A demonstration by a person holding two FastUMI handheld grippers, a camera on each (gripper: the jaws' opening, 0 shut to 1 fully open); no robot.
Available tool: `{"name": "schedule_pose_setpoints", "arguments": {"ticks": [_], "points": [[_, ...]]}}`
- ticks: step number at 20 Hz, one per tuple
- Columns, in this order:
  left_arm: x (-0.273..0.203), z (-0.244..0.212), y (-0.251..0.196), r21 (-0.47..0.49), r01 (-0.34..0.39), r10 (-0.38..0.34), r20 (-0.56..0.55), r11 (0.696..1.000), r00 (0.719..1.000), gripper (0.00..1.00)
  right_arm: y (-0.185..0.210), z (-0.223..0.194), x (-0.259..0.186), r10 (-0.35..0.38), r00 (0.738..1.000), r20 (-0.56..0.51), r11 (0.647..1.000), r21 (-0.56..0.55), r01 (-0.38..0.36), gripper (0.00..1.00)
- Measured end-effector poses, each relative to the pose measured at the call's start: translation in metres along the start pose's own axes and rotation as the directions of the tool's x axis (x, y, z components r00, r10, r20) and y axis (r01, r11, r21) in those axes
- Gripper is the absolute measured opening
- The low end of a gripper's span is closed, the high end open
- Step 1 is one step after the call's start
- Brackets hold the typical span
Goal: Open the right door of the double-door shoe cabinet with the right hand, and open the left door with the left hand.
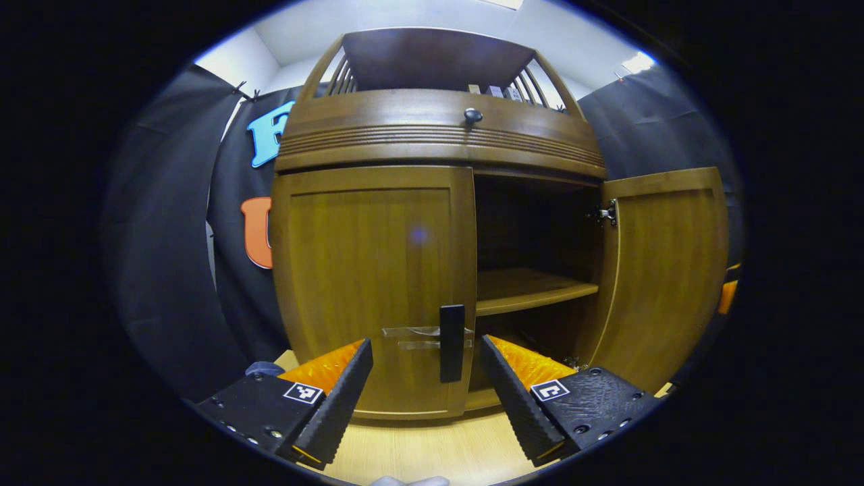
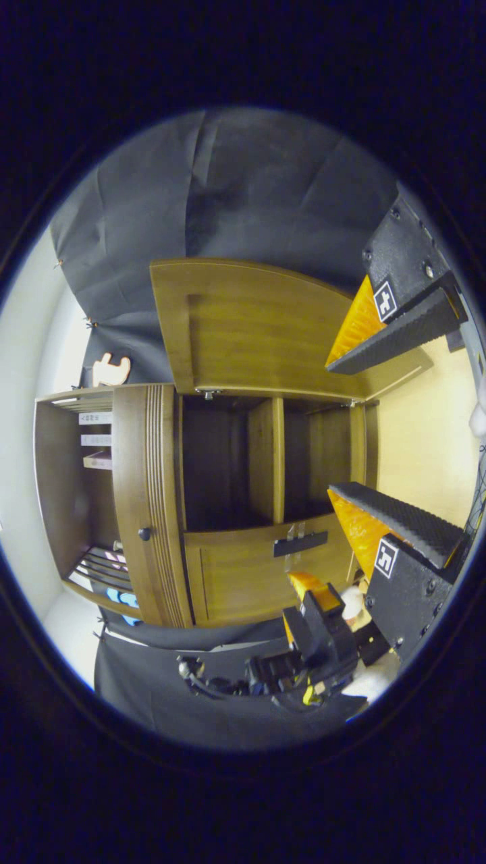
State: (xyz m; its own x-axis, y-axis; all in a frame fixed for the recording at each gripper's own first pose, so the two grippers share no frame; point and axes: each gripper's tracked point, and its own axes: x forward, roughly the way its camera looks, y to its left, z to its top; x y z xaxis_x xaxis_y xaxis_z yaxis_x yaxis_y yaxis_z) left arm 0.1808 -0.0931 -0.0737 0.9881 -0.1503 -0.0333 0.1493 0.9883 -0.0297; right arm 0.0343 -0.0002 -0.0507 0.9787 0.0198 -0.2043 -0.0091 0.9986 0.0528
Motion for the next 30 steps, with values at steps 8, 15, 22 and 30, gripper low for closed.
{"name": "schedule_pose_setpoints", "arguments": {"ticks": [8, 15, 22, 30], "points": [[0.081, -0.031, -0.015, -0.026, -0.006, 0.005, -0.016, 1.000, 1.000, 0.96, -0.019, 0.000, -0.007, -0.061, 0.997, -0.037, 0.997, -0.053, 0.059, 1.00], [0.100, -0.035, -0.022, -0.002, -0.007, 0.007, -0.009, 1.000, 1.000, 0.67, -0.029, -0.013, -0.010, -0.072, 0.994, -0.079, 0.996, -0.063, 0.067, 1.00], [0.099, -0.035, -0.022, -0.009, -0.004, 0.004, -0.009, 1.000, 1.000, 0.34, -0.030, -0.016, -0.014, -0.059, 0.994, -0.090, 0.997, -0.056, 0.054, 1.00], [0.074, -0.038, -0.022, -0.015, 0.035, -0.035, -0.017, 0.999, 0.999, 0.27, -0.033, -0.022, -0.022, -0.049, 0.994, -0.098, 0.998, -0.038, 0.045, 1.00]]}}
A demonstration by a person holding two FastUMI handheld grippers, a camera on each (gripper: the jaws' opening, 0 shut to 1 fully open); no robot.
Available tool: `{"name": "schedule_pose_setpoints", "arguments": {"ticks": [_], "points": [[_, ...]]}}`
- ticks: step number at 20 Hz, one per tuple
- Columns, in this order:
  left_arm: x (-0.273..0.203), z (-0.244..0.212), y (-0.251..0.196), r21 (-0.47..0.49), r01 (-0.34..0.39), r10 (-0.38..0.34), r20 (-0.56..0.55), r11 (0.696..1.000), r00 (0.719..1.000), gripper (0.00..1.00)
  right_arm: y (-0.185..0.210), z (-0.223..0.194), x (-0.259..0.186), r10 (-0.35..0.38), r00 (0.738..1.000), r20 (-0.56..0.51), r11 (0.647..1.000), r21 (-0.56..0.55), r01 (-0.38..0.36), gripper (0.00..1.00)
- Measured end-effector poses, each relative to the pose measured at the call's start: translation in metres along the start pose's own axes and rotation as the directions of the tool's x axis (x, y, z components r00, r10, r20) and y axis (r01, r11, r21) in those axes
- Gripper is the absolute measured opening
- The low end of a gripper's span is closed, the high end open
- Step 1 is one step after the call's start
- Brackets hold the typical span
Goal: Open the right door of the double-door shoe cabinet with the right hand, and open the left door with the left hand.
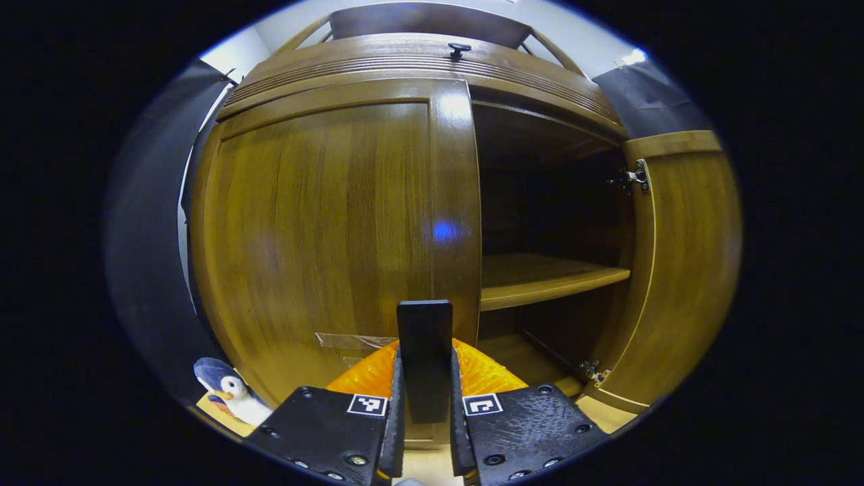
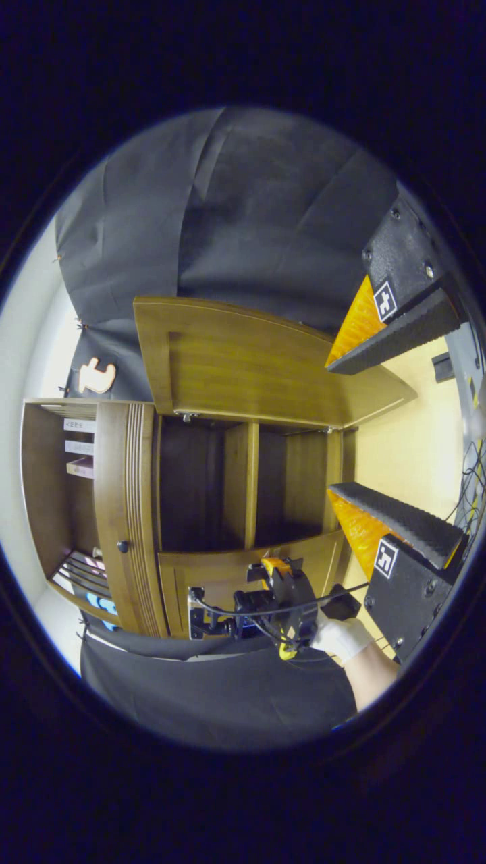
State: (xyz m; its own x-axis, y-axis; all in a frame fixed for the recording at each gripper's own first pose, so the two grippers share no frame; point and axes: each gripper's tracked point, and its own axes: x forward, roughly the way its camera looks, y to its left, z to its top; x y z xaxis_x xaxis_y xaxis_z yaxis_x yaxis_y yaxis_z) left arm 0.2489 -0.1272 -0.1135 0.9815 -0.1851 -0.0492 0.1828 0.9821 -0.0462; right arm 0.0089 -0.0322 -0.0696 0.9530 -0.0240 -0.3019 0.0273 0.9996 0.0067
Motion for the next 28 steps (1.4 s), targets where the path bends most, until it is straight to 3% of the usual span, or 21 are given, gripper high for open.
{"name": "schedule_pose_setpoints", "arguments": {"ticks": [16, 28], "points": [[-0.084, -0.004, 0.020, -0.021, 0.005, -0.006, -0.001, 1.000, 1.000, 0.26, 0.017, -0.008, -0.027, 0.063, 0.998, 0.007, 0.998, -0.021, -0.063, 1.00], [-0.149, -0.009, 0.063, -0.002, -0.038, 0.038, 0.000, 0.999, 0.999, 0.26, 0.056, -0.010, -0.028, 0.172, 0.985, 0.008, 0.983, -0.060, -0.171, 1.00]]}}
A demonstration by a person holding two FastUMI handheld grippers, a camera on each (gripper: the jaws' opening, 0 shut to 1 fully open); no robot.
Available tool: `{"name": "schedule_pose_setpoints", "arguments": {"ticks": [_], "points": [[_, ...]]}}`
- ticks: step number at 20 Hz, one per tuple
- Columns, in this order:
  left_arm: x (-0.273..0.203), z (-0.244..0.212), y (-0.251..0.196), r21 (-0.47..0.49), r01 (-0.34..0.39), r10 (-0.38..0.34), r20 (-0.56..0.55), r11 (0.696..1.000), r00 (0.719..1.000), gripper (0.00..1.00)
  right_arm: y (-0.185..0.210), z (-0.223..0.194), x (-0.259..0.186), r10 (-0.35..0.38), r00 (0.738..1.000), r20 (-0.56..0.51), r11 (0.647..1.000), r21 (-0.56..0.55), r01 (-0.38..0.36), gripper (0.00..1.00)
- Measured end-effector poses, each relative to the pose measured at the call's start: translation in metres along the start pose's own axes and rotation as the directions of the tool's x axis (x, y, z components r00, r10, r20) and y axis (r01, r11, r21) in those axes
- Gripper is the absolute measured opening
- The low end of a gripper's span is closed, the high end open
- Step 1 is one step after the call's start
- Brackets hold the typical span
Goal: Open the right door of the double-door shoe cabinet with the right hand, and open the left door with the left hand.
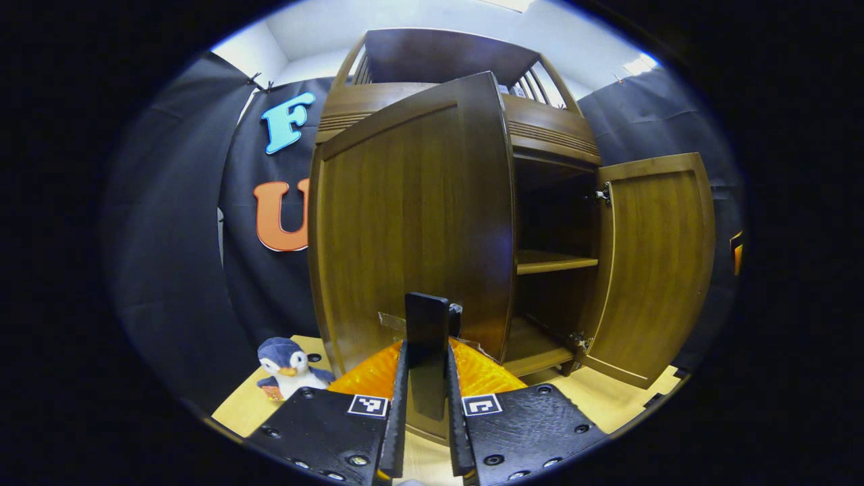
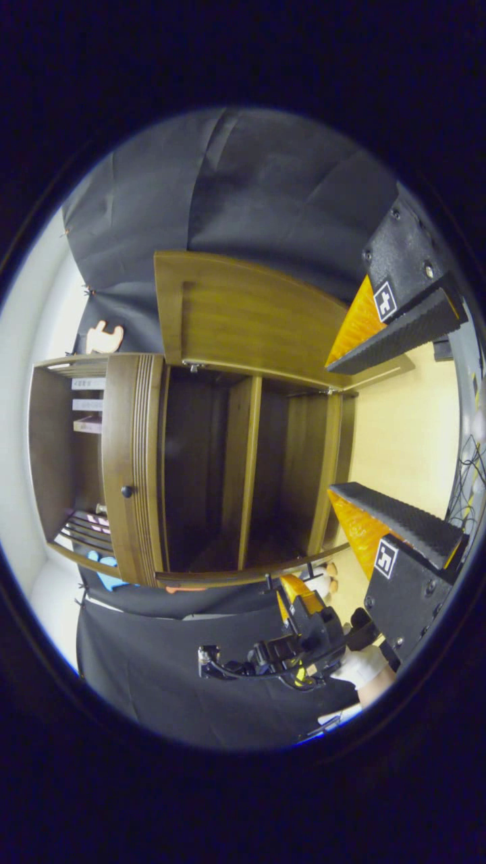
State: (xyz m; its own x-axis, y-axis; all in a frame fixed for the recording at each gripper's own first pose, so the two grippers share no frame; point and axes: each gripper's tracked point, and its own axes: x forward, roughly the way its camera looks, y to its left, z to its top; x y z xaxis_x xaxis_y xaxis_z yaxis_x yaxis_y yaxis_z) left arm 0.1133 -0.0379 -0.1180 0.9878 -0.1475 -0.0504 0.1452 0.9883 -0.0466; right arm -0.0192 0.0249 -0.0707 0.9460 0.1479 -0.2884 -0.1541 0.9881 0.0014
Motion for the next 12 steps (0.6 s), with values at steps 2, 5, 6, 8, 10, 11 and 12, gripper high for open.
{"name": "schedule_pose_setpoints", "arguments": {"ticks": [2, 5, 6, 8, 10, 11, 12], "points": [[-0.009, -0.001, 0.010, 0.007, -0.017, 0.017, -0.001, 1.000, 1.000, 0.25, 0.008, -0.001, 0.000, 0.024, 1.000, -0.004, 1.000, -0.002, -0.024, 1.00], [-0.019, -0.001, 0.024, 0.023, -0.042, 0.042, 0.003, 0.999, 0.999, 0.25, 0.017, -0.003, 0.002, 0.046, 0.999, -0.010, 0.999, -0.006, -0.046, 1.00], [-0.023, -0.001, 0.027, 0.023, -0.044, 0.044, 0.004, 0.999, 0.999, 0.25, 0.018, -0.003, 0.001, 0.050, 0.999, -0.010, 0.999, -0.005, -0.050, 1.00], [-0.028, -0.002, 0.036, 0.022, -0.048, 0.048, 0.005, 0.999, 0.999, 0.25, 0.021, -0.004, 0.001, 0.057, 0.998, -0.010, 0.998, -0.004, -0.057, 1.00], [-0.033, -0.003, 0.043, 0.014, -0.049, 0.049, 0.001, 0.999, 0.999, 0.25, 0.023, -0.005, 0.001, 0.062, 0.998, -0.014, 0.998, -0.001, -0.062, 1.00], [-0.036, -0.002, 0.046, 0.004, -0.048, 0.048, 0.001, 0.999, 0.999, 0.25, 0.023, -0.006, 0.000, 0.063, 0.998, -0.013, 0.998, 0.000, -0.063, 1.00], [-0.038, -0.004, 0.051, -0.006, -0.053, 0.053, -0.003, 0.999, 0.999, 0.25, 0.023, -0.005, 0.000, 0.065, 0.998, -0.014, 0.998, -0.001, -0.065, 1.00]]}}
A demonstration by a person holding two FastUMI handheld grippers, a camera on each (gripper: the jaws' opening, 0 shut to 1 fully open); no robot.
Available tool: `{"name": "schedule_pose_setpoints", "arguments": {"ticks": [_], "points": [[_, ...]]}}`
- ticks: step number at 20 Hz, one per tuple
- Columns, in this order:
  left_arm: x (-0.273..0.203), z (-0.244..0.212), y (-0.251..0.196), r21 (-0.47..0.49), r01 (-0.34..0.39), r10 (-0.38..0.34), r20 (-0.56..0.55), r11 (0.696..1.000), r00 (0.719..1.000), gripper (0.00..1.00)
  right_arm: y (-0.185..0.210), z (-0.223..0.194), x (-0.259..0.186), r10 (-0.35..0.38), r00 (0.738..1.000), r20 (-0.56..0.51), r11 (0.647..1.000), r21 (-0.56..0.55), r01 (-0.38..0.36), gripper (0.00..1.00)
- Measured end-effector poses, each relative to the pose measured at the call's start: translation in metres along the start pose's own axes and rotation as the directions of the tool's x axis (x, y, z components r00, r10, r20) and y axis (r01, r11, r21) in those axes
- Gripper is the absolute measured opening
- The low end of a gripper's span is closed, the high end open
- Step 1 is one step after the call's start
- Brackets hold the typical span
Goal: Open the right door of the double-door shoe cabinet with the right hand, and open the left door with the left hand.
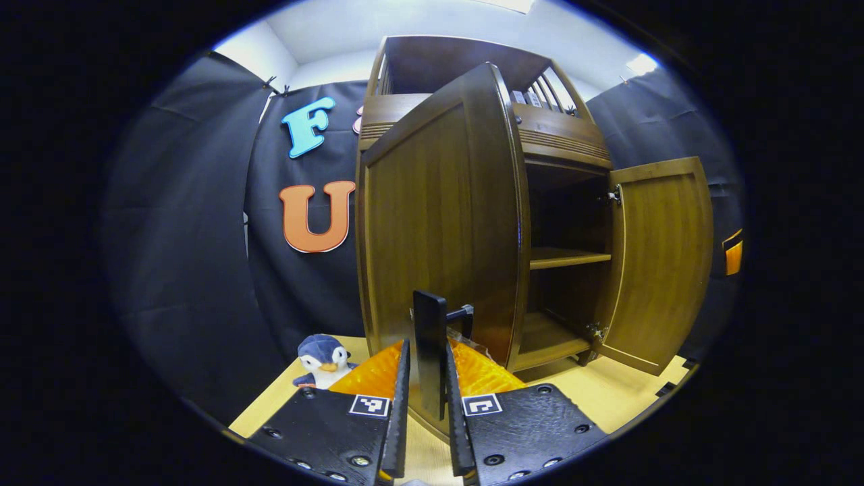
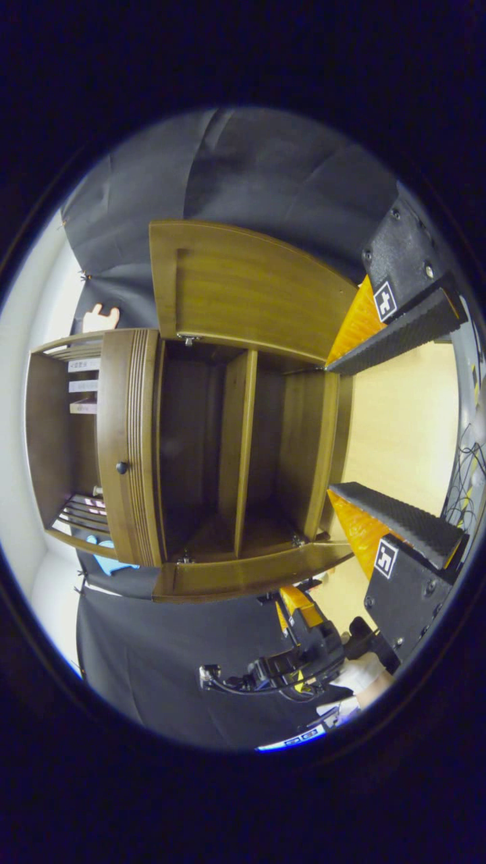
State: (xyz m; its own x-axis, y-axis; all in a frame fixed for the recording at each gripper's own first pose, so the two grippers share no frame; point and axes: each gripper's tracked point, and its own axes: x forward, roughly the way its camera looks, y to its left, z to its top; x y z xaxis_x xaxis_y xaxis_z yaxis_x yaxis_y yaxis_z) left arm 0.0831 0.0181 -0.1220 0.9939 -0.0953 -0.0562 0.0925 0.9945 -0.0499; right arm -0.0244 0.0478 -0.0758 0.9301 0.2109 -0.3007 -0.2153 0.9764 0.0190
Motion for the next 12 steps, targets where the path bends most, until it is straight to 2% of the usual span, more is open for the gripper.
{"name": "schedule_pose_setpoints", "arguments": {"ticks": [1, 2, 3, 4, 5, 6, 8, 12], "points": [[-0.003, 0.000, 0.005, -0.008, -0.002, 0.002, 0.000, 1.000, 1.000, 0.33, 0.001, 0.000, 0.000, 0.002, 1.000, 0.002, 1.000, 0.001, -0.002, 1.00], [-0.003, -0.001, 0.009, -0.014, -0.006, 0.006, 0.000, 1.000, 1.000, 0.25, 0.002, 0.001, 0.000, 0.005, 1.000, 0.003, 1.000, 0.002, -0.005, 1.00], [0.015, -0.001, 0.019, -0.008, -0.061, 0.061, -0.006, 0.998, 0.998, 0.33, 0.004, 0.000, 0.000, 0.009, 1.000, 0.005, 1.000, 0.001, -0.009, 1.00], [0.003, -0.004, 0.034, -0.004, -0.098, 0.098, -0.011, 0.995, 0.995, 0.00, 0.006, 0.001, 0.000, 0.012, 1.000, 0.006, 1.000, 0.000, -0.012, 1.00], [-0.007, -0.007, 0.050, -0.021, -0.120, 0.119, -0.019, 0.993, 0.993, 0.05, 0.008, 0.001, 0.000, 0.015, 1.000, 0.008, 1.000, -0.001, -0.015, 1.00], [-0.008, -0.007, 0.060, -0.049, -0.129, 0.128, -0.018, 0.990, 0.992, 0.06, 0.010, 0.000, 0.001, 0.017, 1.000, 0.008, 1.000, -0.002, -0.017, 1.00], [-0.011, -0.005, 0.069, -0.070, -0.119, 0.118, -0.021, 0.990, 0.993, 0.05, 0.013, -0.001, 0.002, 0.024, 1.000, 0.005, 1.000, -0.002, -0.024, 1.00], [-0.013, -0.006, 0.084, -0.043, -0.063, 0.062, -0.010, 0.997, 0.998, 0.05, 0.022, -0.006, 0.007, 0.044, 0.999, -0.011, 0.999, -0.006, -0.044, 1.00]]}}
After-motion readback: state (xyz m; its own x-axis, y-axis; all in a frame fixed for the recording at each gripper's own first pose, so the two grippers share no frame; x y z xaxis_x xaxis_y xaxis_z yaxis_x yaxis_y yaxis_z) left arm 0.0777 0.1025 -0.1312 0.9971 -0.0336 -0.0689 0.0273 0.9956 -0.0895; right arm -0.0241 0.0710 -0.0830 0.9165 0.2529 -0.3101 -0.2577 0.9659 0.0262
